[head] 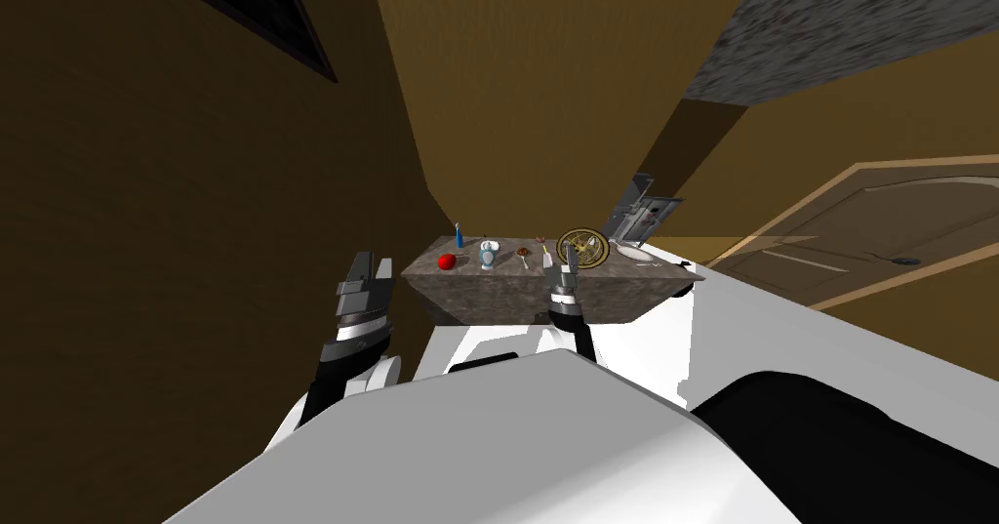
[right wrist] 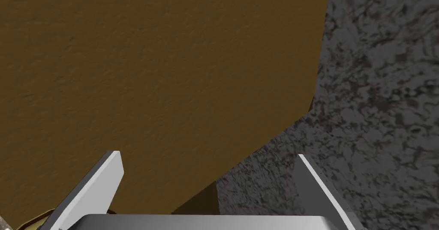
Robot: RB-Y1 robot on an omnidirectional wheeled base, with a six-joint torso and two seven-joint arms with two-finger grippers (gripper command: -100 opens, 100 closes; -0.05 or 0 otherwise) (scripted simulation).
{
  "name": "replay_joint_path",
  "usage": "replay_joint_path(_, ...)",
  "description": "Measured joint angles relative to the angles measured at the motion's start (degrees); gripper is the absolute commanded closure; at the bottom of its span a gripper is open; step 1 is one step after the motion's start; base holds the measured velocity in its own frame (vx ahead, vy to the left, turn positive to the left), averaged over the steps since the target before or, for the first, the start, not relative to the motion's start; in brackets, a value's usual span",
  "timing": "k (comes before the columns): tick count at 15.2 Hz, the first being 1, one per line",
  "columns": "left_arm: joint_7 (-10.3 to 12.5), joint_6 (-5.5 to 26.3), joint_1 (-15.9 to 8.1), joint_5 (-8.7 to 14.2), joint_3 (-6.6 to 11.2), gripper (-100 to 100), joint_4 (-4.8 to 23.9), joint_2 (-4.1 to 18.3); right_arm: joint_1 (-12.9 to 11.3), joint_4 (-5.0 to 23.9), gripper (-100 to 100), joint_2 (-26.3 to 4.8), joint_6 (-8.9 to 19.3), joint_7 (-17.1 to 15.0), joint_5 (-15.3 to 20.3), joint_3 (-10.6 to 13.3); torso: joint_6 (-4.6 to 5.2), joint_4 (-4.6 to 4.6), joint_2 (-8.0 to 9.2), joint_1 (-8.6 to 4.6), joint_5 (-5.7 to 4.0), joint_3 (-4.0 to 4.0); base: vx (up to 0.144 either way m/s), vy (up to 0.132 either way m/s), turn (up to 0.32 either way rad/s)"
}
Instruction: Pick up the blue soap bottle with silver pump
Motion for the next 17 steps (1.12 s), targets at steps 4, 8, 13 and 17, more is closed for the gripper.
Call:
replay_joint_path(4,0.0,0.0,0.0,0.0,0.0,0,0.0,0.0,0.05,0.26,-100,-4.12,0.02,-0.22,0.34,-0.04,0.0,-0.01,-0.04,-0.01,0.0,-0.02,0.01,0.004,0.035)
replay_joint_path(8,0.0,0.0,0.0,0.0,0.0,0,0.0,0.0,0.27,0.66,-100,-8.67,-0.05,-0.6,0.96,-0.03,-0.01,-0.01,-0.06,0.01,0.0,-0.04,0.016,0.008,0.053)
replay_joint_path(13,0.0,0.0,0.0,0.0,0.0,0,0.0,0.0,0.47,1.21,-100,-14.77,0.1,-1.26,1.9,-0.12,0.0,-0.02,-0.09,-0.01,0.0,-0.05,0.021,0.005,0.057)
replay_joint_path(17,0.0,0.0,0.0,0.0,0.0,0,0.0,0.0,0.86,1.65,-100,-19.76,0.18,-1.82,2.93,-0.1,-0.02,-0.02,-0.11,0.01,0.01,-0.07,0.023,0.008,0.072)
